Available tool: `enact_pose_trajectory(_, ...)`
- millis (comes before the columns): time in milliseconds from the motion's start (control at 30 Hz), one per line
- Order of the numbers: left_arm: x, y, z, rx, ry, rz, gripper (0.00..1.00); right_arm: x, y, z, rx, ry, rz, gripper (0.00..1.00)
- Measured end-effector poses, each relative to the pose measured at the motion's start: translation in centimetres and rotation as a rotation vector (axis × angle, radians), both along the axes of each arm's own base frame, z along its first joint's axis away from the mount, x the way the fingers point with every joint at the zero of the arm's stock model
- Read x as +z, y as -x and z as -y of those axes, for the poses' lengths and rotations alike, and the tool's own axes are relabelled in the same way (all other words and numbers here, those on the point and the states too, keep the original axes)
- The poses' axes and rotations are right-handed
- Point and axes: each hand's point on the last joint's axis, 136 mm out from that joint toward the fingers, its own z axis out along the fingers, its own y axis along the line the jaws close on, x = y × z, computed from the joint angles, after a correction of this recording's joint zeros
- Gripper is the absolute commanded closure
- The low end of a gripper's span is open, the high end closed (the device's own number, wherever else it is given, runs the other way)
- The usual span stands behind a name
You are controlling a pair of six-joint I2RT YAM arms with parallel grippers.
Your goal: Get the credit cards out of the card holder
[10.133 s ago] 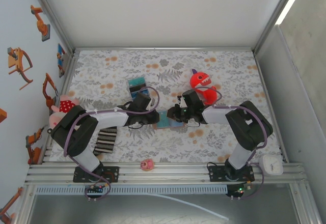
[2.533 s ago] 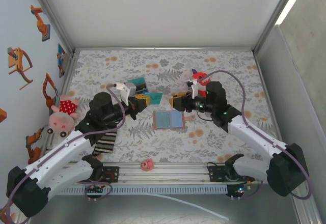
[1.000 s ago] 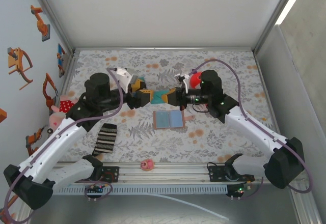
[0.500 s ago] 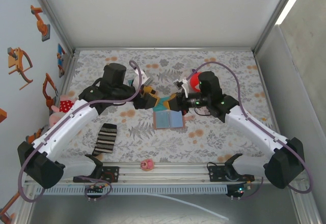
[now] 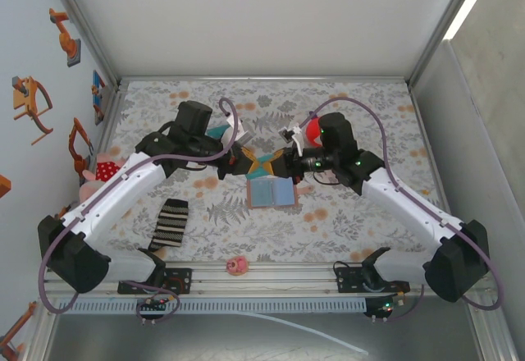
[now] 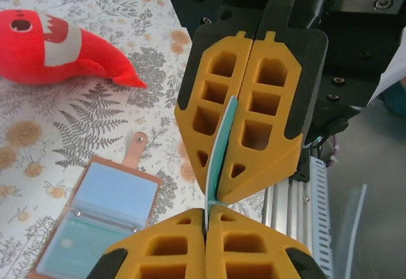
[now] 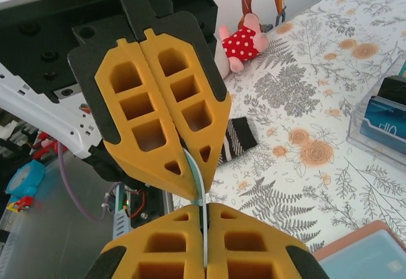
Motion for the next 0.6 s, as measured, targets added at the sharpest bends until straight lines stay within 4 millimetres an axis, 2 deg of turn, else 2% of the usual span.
enact_pose_trajectory(67,0.0,0.0,0.0,-0.001,-0.002,0.007,1.00,-0.2,-0.2,0.1,-0.012,0.010,0.003,0.72)
enact_pose_trajectory(133,-0.2,-0.4,-0.1,0.012,-0.013,0.024,1.00,-0.6,-0.5,0.2,-0.034,0.032,0.010,0.65)
enact_pose_trajectory(300,-0.3,-2.3,-1.3,0.073,-0.030,0.066,1.00,-1.3,-1.7,1.3,-0.145,0.101,0.038,0.59)
enact_pose_trajectory(600,0.0,-6.9,-5.3,0.244,-0.037,0.159,1.00,-0.8,-3.8,4.0,-0.360,0.176,0.108,0.47)
